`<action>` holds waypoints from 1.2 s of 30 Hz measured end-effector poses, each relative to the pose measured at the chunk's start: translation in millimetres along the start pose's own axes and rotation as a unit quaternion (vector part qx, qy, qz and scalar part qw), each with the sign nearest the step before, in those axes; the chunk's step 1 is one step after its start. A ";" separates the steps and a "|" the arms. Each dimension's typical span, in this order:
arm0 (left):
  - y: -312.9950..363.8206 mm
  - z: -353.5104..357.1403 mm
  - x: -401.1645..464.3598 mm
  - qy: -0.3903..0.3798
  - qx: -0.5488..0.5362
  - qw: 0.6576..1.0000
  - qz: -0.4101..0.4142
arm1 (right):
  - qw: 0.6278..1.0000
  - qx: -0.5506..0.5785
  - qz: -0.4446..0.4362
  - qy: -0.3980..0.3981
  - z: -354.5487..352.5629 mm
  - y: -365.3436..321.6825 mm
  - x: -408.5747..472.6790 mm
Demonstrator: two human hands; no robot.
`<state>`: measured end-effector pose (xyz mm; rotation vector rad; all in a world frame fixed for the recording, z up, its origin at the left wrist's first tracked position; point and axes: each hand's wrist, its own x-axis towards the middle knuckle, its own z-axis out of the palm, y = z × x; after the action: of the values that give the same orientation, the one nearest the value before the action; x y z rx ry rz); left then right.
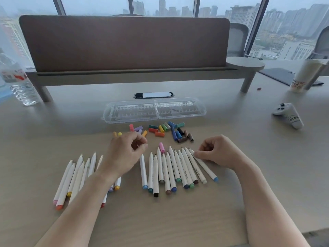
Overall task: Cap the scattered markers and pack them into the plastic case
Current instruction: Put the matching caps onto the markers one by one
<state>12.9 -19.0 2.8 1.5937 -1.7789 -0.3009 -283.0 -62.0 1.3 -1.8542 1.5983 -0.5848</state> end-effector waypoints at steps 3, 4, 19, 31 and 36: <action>0.6 1.3 -1.0 -0.001 0.012 1.000 0.008 | 0.999 -0.035 -0.002 0.018 0.5 1.9 -0.6; 0.8 1.2 -1.2 -0.002 0.015 1.000 0.009 | 0.999 -0.044 -0.002 0.030 0.9 2.1 -1.0; 24.7 15.7 54.4 -0.070 0.005 0.997 -0.015 | 0.984 -0.177 0.019 -0.021 -18.6 4.5 16.8; 60.1 80.8 98.0 -0.131 0.162 0.978 0.005 | 0.989 0.110 0.094 -0.027 -29.4 11.5 26.4; 61.8 86.8 96.8 -0.151 0.192 0.970 -0.001 | 0.984 0.151 0.088 -0.039 -34.0 16.6 22.9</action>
<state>-88.0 -121.2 12.0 1.8985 -2.1692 -0.2154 -314.1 -91.4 12.6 -1.4804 1.5090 -0.6295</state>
